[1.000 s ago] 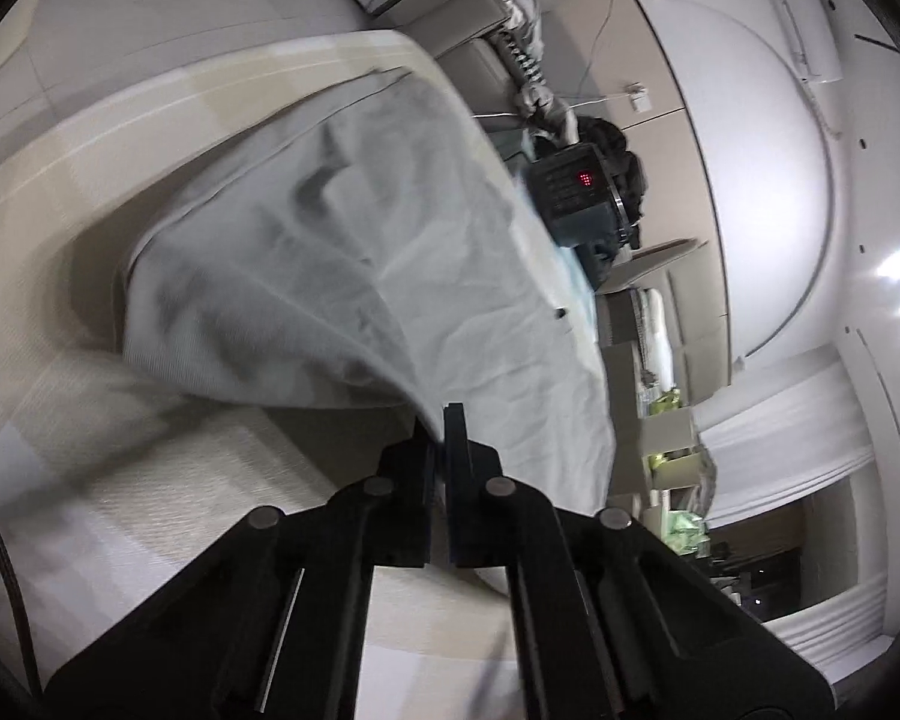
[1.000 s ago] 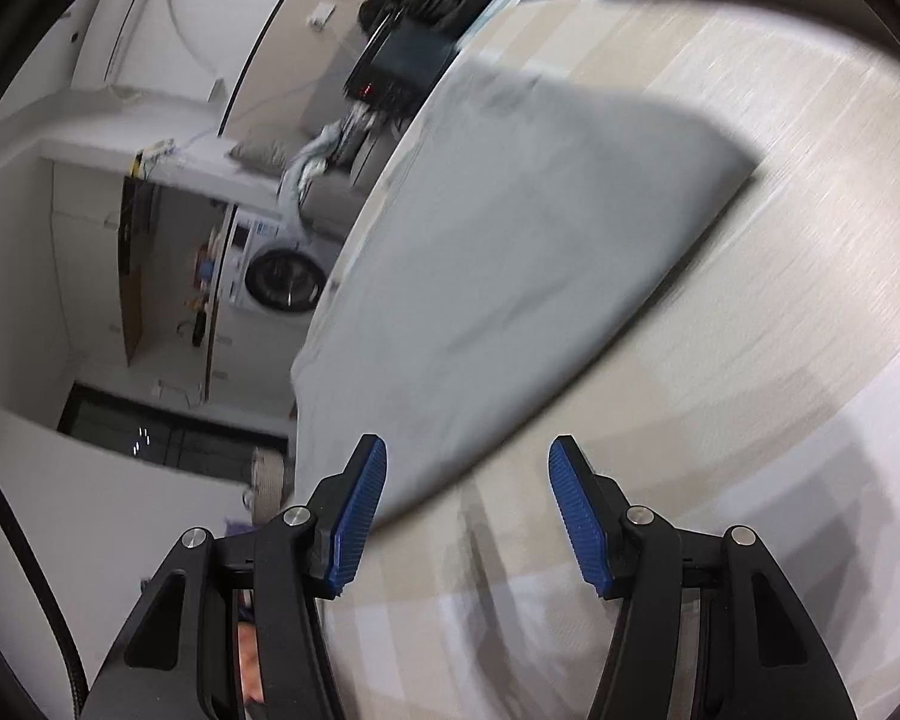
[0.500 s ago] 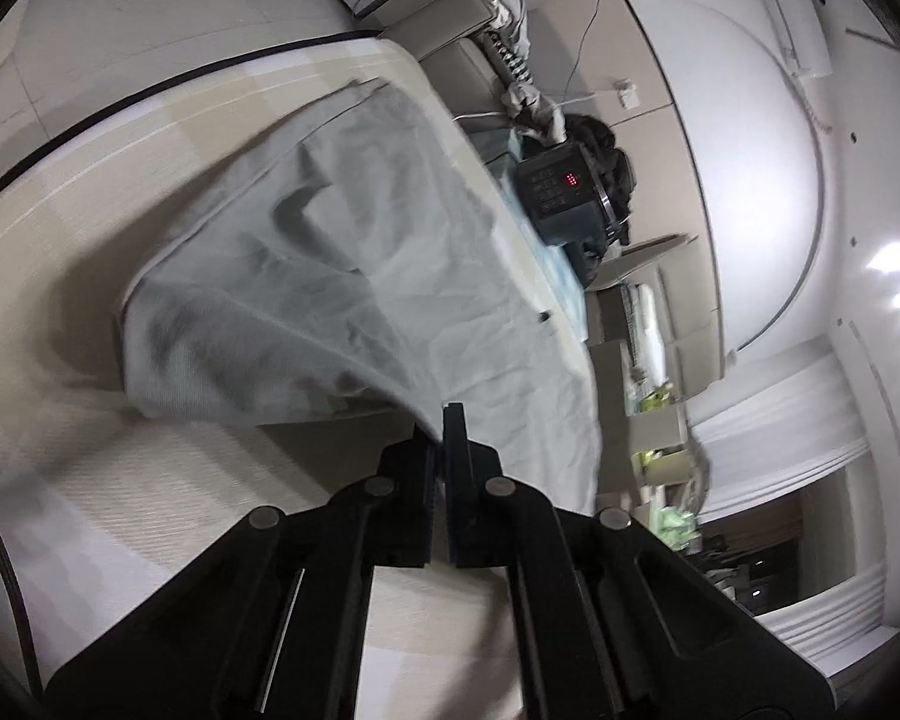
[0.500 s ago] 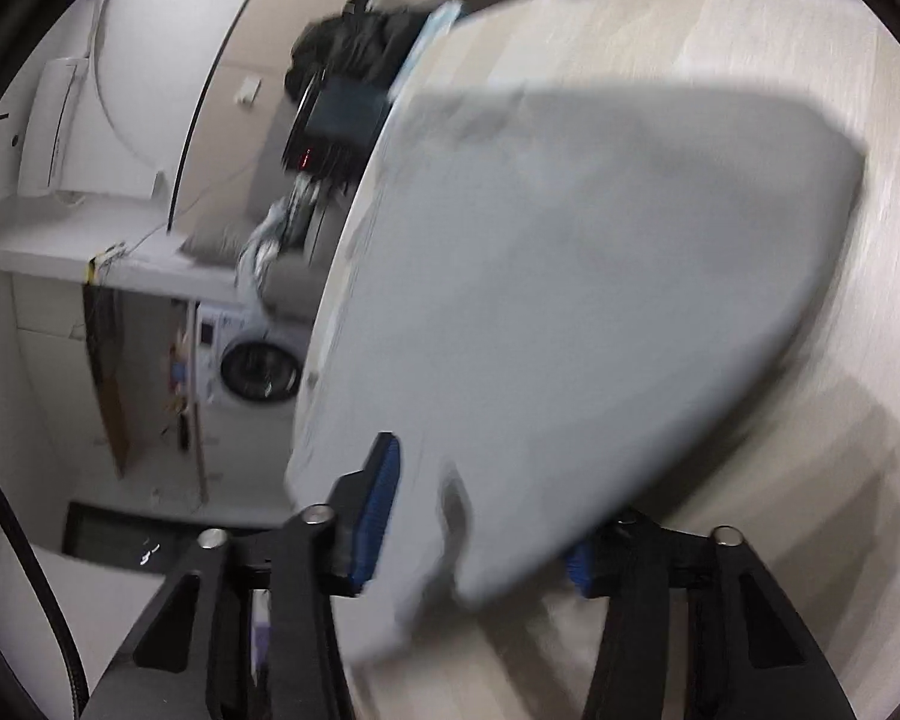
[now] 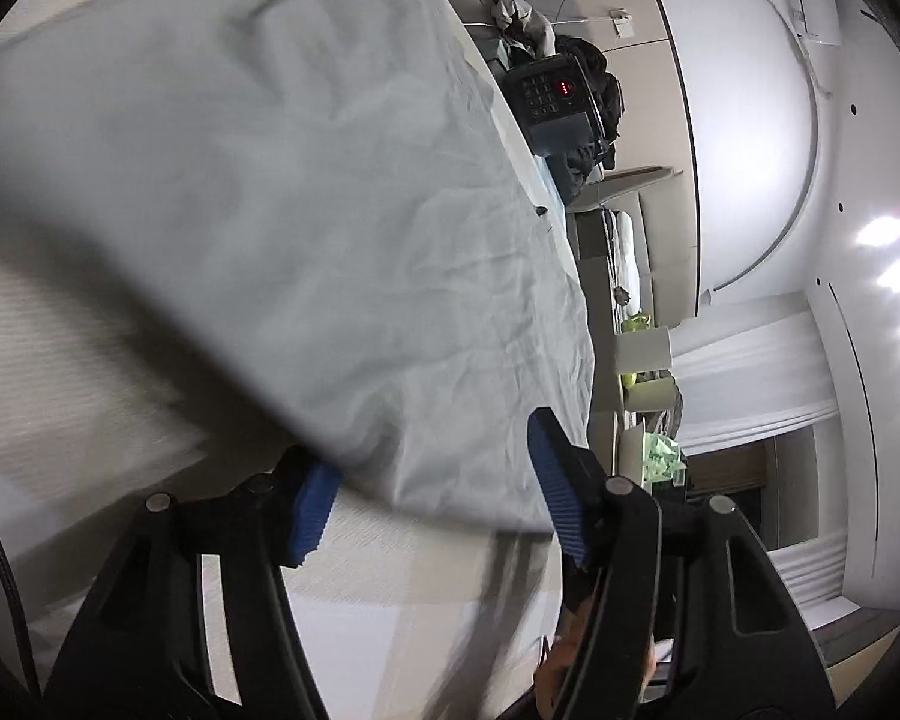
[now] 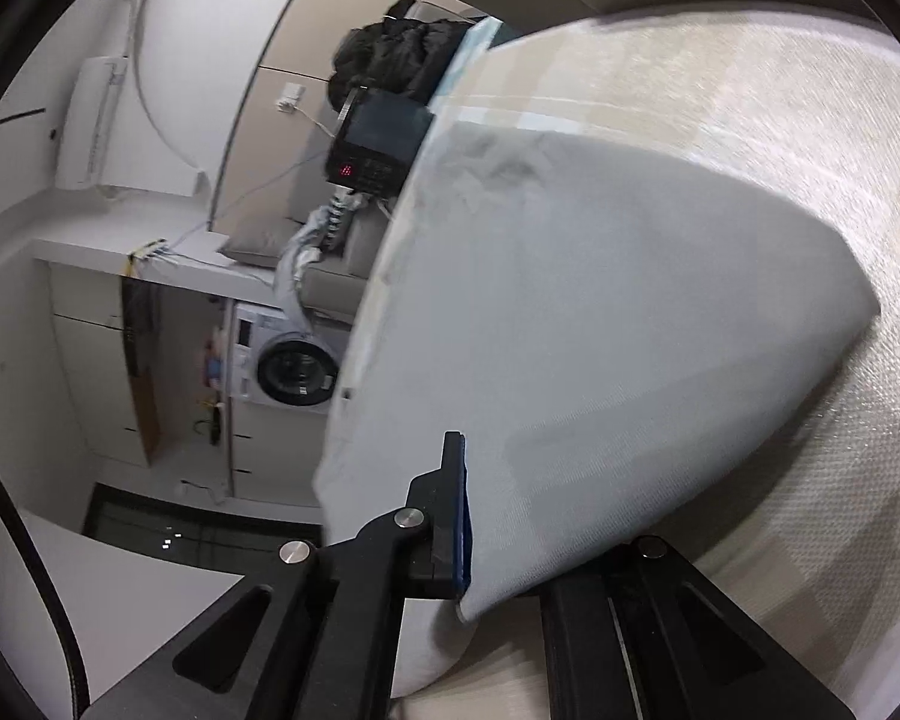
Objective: Fold small clothes
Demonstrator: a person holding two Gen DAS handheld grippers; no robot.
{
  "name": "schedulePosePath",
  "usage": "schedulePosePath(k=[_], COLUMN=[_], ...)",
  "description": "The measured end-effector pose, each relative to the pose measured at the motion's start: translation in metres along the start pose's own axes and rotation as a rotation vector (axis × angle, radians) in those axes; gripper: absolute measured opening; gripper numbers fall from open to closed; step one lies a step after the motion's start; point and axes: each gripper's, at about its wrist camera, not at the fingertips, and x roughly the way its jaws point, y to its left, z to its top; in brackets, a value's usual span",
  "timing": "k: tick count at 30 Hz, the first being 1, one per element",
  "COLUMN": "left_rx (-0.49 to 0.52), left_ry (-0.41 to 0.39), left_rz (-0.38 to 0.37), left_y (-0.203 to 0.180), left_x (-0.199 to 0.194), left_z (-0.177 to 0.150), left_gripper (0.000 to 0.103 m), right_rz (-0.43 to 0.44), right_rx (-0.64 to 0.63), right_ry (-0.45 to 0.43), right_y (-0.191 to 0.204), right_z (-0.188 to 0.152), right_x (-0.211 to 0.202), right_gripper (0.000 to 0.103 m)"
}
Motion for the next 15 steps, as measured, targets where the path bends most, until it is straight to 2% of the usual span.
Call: schedulePosePath(k=[4, 6, 8, 10, 11, 15], left_rx=[-0.044, -0.076, -0.088, -0.065, -0.052, 0.008], left_ry=[-0.051, -0.086, -0.117, -0.146, -0.158, -0.184], left_rz=[0.023, 0.046, 0.084, 0.124, 0.135, 0.173], left_y=[-0.004, -0.003, 0.000, 0.003, 0.004, 0.003], left_x=[0.013, 0.017, 0.017, 0.015, 0.012, 0.000], left_z=[0.007, 0.013, 0.016, 0.015, 0.014, 0.006], left_gripper=[0.054, 0.045, 0.020, 0.009, 0.004, 0.000], right_rz=[0.018, 0.010, -0.003, -0.019, -0.024, -0.041], right_rx=[-0.011, -0.016, -0.023, -0.028, -0.027, -0.038], right_ry=[0.000, 0.006, 0.014, 0.020, 0.022, 0.032], right_y=[0.008, 0.007, 0.000, -0.006, -0.010, -0.019], right_z=[0.003, 0.004, 0.003, 0.001, 0.000, -0.003], right_x=[-0.004, -0.004, -0.004, -0.002, -0.003, -0.003], right_gripper=[0.004, 0.004, 0.004, 0.004, 0.004, 0.004])
